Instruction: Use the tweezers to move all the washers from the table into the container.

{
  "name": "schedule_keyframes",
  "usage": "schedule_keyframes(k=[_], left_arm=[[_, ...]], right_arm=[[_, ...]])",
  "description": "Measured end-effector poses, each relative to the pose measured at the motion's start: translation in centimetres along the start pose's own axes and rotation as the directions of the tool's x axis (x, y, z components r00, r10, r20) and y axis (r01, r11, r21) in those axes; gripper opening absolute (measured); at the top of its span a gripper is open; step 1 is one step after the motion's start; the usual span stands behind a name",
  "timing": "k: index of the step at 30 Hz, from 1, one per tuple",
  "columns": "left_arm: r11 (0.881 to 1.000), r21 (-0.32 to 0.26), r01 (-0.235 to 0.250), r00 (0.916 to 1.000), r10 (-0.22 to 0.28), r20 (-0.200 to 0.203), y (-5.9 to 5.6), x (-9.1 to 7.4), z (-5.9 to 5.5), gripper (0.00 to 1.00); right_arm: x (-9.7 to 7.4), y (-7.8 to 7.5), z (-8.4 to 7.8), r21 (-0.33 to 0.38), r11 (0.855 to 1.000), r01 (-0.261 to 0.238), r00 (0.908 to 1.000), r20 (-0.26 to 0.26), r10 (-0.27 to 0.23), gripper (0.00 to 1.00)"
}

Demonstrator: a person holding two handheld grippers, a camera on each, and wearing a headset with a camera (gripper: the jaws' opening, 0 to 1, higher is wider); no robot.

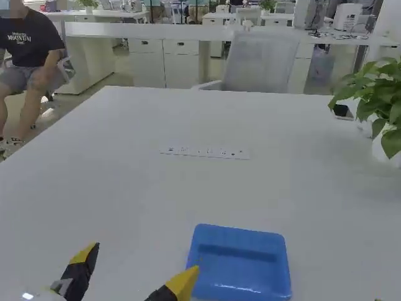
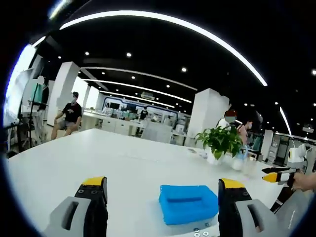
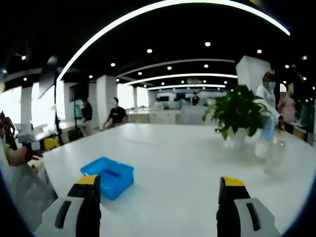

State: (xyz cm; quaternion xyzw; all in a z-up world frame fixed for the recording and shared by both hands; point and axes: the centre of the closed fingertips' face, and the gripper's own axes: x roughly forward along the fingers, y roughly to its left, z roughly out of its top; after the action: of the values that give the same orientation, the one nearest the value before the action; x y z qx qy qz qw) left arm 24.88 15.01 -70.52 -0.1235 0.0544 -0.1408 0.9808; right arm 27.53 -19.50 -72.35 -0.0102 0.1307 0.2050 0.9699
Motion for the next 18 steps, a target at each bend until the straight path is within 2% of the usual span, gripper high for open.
schedule_keyframes(k=[12,15,18], left_arm=[[1.000,-0.005,0.004,0.9999,-0.004,-0.012,-0.12,0.03,-0.20,0.93],[1.000,-0.005,-0.001,0.9999,0.001,-0.010,0.01,0.01,-0.18,0.93],[1.000,-0.004,0.000,0.9999,0.000,-0.015,-0.02,0.05,-0.29,0.92]], right_arm=[[0.13,0.49,-0.23,-0.004,1.000,-0.015,0.9997,-0.018,0.015,0.99],[0.09,0.81,0.17,0.006,1.000,-0.030,0.9995,0.002,0.030,0.99],[-0.08,0.58,0.39,0.013,1.000,-0.019,0.9997,0.012,0.019,0.99]])
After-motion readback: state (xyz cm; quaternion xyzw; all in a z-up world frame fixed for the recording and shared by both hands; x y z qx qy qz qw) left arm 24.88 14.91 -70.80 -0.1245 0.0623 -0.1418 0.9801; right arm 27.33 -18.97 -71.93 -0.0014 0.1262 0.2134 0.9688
